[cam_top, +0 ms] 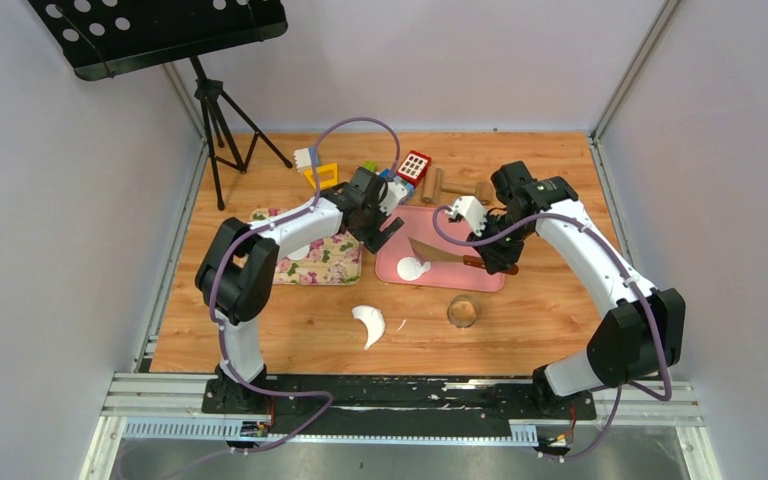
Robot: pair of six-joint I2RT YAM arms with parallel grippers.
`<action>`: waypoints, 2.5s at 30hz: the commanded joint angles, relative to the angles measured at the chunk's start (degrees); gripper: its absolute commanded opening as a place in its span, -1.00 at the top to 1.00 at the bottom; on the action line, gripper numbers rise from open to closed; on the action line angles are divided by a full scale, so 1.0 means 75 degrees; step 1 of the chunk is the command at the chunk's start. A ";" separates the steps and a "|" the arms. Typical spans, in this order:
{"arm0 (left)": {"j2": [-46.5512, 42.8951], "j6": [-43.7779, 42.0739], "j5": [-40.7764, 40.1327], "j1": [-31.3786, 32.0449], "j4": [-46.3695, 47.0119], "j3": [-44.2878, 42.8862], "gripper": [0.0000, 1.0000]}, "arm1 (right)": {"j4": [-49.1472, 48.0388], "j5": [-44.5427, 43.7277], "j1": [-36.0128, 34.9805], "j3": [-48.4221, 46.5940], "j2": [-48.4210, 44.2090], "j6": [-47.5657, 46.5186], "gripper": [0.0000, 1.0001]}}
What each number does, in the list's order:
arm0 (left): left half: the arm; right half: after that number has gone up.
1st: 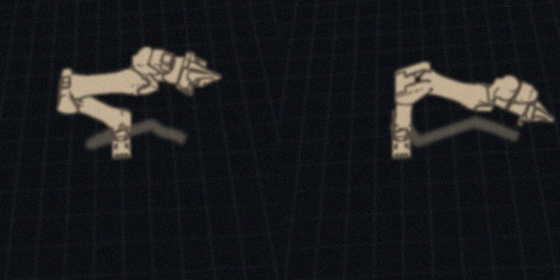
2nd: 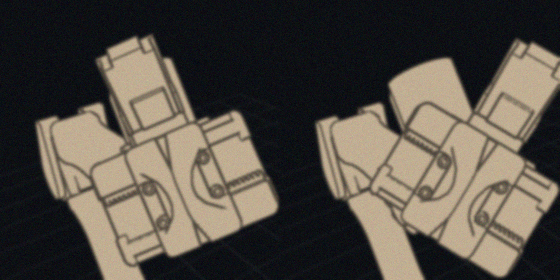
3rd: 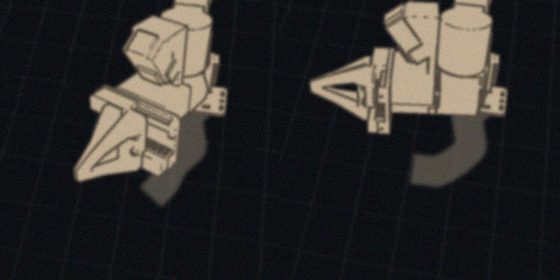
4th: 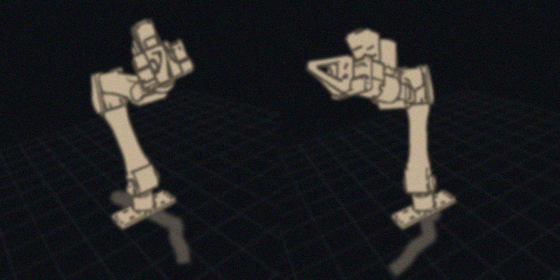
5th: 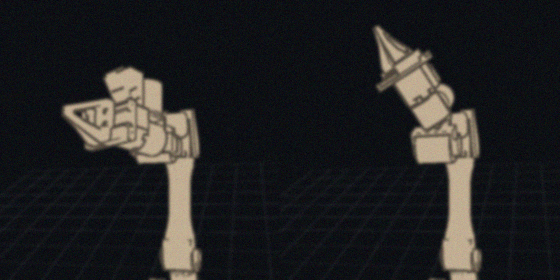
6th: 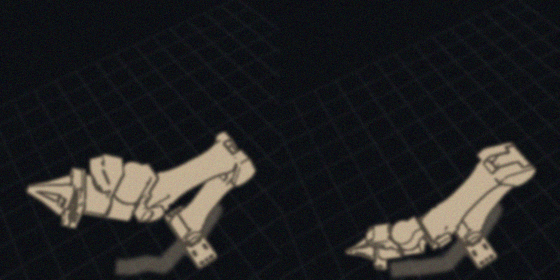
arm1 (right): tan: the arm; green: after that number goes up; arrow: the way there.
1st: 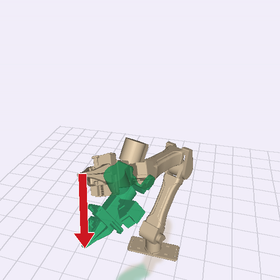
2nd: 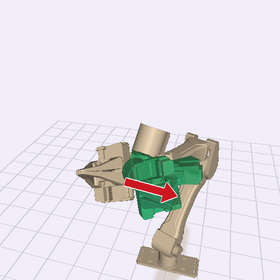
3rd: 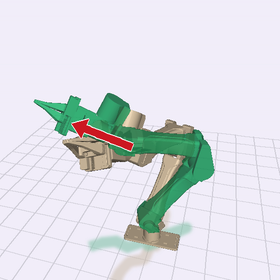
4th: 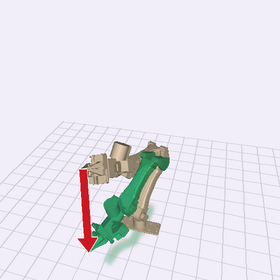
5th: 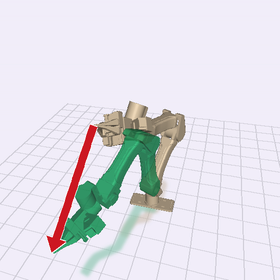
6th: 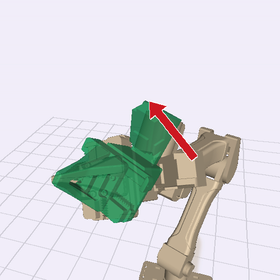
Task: Roll out the dumpling wrappers from the dough
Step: Remove the dumpling wrapper from the work surface, then place the spatula on the work surface.
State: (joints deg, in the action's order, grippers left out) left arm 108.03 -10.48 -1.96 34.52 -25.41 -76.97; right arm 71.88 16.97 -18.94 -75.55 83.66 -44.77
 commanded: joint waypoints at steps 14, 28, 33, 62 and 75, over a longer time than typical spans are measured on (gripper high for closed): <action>-0.0105 0.0152 -0.0043 0.0020 0.0282 0.0047 -0.88 | -0.1079 -0.1064 0.0017 0.0785 0.0261 0.0273 1.00; -0.0104 0.0142 -0.0111 0.0025 0.0260 0.0066 -0.88 | -0.1589 -0.2257 0.0005 0.1022 0.0003 0.0485 1.00; -0.0156 0.0105 -0.0158 0.0018 0.0239 0.0065 -0.88 | -0.1621 -0.2972 -0.0004 0.1038 -0.0064 0.0485 1.00; -0.0449 0.0092 -0.0126 0.0024 0.0166 -0.0061 -0.88 | -0.0195 -0.0340 0.0378 -0.0524 -0.0934 0.0962 1.00; -0.0630 0.0108 -0.0148 0.0011 0.0281 0.0147 -0.88 | -0.1204 0.1159 0.0364 0.0850 -0.0539 0.1043 1.00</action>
State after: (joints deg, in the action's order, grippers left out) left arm 106.61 -10.17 -3.05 34.52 -24.99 -76.31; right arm 67.18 21.41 -16.01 -70.32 79.55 -37.36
